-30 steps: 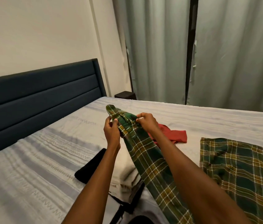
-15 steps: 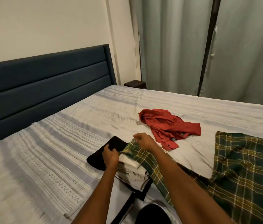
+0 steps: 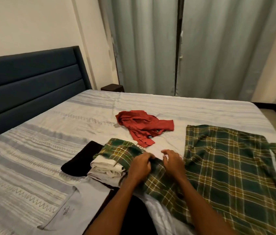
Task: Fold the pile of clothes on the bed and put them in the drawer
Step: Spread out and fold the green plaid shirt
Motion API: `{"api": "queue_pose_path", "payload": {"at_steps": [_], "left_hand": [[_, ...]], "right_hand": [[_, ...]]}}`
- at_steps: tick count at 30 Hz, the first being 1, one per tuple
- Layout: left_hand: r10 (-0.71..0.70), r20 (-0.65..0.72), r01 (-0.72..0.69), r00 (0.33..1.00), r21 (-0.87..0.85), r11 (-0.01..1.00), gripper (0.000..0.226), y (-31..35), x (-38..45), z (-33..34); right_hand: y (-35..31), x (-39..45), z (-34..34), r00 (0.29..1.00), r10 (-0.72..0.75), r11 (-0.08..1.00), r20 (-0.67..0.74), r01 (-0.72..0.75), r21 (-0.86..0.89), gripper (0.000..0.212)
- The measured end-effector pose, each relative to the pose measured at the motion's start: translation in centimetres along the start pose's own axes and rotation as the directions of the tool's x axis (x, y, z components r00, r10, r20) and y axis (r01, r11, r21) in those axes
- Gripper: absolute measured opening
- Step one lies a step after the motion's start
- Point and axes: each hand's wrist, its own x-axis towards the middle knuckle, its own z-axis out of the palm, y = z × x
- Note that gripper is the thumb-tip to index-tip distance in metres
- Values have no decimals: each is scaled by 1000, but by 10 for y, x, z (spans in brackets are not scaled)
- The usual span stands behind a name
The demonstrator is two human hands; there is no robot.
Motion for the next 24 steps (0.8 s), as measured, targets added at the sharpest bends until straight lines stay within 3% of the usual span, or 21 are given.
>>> {"api": "queue_pose_path", "payload": {"at_steps": [8, 14, 20, 24], "left_hand": [[44, 306, -30, 951, -50, 998, 29, 81, -20, 101], [133, 431, -95, 893, -108, 990, 30, 180, -25, 179], [168, 539, -108, 825, -141, 984, 30, 271, -20, 240], [265, 576, -190, 773, -188, 964, 29, 332, -12, 274]], "right_hand": [[147, -93, -107, 960, 247, 961, -133, -260, -89, 25], [250, -165, -208, 855, 402, 867, -327, -470, -164, 24], [319, -218, -280, 693, 536, 792, -482, -611, 1, 23], [344, -244, -305, 625, 671, 723, -398, -670, 167, 26]]}}
